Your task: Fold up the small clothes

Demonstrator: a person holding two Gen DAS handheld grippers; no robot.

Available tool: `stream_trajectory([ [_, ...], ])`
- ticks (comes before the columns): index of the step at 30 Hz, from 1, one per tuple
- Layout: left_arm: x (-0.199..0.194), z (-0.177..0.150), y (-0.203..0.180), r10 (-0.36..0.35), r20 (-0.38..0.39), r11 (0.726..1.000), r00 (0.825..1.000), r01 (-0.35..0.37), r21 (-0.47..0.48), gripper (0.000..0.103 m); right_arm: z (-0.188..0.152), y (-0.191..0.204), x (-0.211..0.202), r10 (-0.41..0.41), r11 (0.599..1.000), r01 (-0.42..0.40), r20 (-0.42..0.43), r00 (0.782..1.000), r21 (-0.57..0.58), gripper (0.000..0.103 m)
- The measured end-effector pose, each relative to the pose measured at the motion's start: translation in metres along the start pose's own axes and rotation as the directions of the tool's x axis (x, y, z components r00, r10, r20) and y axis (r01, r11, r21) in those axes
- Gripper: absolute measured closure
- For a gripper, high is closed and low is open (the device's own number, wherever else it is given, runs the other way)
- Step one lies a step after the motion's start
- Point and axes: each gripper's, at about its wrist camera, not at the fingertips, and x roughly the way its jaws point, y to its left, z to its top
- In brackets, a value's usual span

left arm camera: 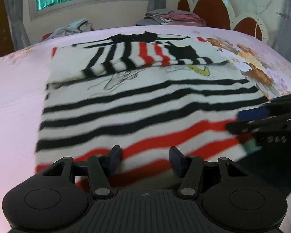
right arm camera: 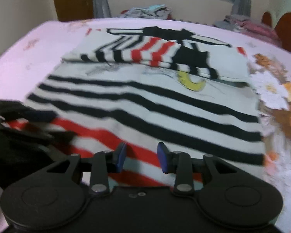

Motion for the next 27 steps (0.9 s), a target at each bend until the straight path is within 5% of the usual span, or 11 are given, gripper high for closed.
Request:
stream_trajectory([
  [7, -0.029, -0.027, 0.019, 0.017, -0.009, 1.0, 1.0, -0.017, -0.012, 0.048, -0.031, -0.023, -0.028, -0.108, 0.991, 0.109, -0.016, 0.994, 0.073, 0.068],
  [16, -0.05, -0.033, 0.015, 0.043, -0.017, 0.999, 0.999, -0.043, -0.014, 0.047, -0.05, -0.012, -0.048, -0.119, 0.984, 0.12, -0.017, 0.993, 0.13, 0.063],
  [20, -0.06, -0.038, 0.02, 0.069, -0.01, 0.997, 0.998, -0.069, -0.031, 0.035, -0.058, -0.019, -0.057, -0.133, 0.975, 0.135, -0.023, 0.991, 0.178, 0.061],
  [27, -0.074, -0.047, 0.032, 0.06, 0.01, 0.997, 0.998, -0.059, -0.058, 0.034, -0.075, -0.024, -0.069, -0.155, 0.963, 0.157, -0.029, 0.988, 0.218, 0.052],
])
